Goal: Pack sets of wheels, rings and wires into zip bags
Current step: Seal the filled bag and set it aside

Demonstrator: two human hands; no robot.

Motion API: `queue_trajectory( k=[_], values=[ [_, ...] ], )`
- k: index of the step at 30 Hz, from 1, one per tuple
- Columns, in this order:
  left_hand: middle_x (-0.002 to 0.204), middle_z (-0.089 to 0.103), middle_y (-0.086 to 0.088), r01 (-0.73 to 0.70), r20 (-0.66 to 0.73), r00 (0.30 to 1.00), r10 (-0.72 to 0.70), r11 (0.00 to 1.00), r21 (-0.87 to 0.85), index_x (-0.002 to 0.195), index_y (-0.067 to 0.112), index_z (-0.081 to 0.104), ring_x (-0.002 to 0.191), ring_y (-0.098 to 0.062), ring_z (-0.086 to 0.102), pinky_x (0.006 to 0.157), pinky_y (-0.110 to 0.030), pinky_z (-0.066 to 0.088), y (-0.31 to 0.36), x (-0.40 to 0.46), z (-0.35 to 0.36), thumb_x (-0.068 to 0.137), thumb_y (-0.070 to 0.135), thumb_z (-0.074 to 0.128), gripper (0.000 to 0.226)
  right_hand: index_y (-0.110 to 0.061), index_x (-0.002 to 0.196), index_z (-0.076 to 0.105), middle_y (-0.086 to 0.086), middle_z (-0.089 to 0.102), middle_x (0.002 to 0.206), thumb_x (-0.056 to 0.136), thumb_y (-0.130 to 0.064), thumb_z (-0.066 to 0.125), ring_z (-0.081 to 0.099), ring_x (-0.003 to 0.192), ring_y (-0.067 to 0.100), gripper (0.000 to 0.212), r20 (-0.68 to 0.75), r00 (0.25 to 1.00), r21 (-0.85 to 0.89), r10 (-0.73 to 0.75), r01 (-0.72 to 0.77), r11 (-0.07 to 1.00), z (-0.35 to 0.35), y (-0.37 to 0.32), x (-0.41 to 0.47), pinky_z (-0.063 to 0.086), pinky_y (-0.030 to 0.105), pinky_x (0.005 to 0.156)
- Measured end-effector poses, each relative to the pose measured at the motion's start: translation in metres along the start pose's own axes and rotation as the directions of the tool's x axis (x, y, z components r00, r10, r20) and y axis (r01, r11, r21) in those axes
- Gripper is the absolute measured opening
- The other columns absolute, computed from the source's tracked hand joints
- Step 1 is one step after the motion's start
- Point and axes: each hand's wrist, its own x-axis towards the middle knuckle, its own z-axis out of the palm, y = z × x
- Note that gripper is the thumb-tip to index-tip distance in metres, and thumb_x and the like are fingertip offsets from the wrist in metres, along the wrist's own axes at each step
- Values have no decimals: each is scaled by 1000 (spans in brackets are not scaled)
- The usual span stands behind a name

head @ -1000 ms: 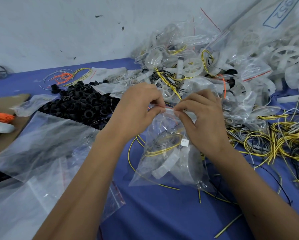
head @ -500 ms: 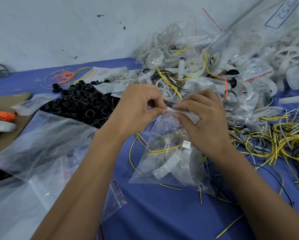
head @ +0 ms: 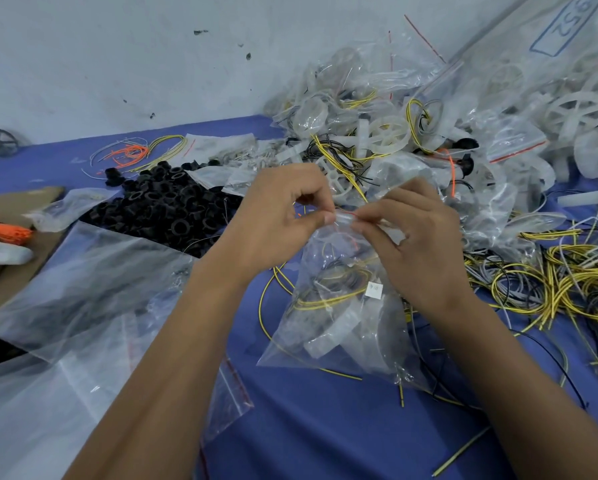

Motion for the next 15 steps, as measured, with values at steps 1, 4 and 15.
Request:
queue_trajectory(
  k=[1,4,15],
  values=[
    [82,68,-6,11,-17,1000,-11,1000,-11,80,0,71,81,-21,64,80,-42,52,-1,0,-1,81,-2,79,8,-8,86,77,1,68,77,88,-14,79,51,82,23,6,-11,1000,-11,9,-9,1000,-1,0,0,37,26,74],
    [85,70,-8,43,-53,998,-46,998,-51,86,3,74,85,-24,65,83,-46,52,-1,-2,0,85,3,79,6,-7,82,75,1,66,74,87,-11,80,51,79,22,8,-27,999,-8,25,-25,1000,-2,1,0,36,23,72],
    [79,69,-7,132,-88,985,-148,978,-161,80,0,73,80,-22,65,82,-41,54,-7,-3,1,85,3,78,8,-9,83,77,0,73,77,87,-16,81,56,77,26,9,-42,998,9,41,-41,999,-7,14,-2,48,46,70]
  ],
)
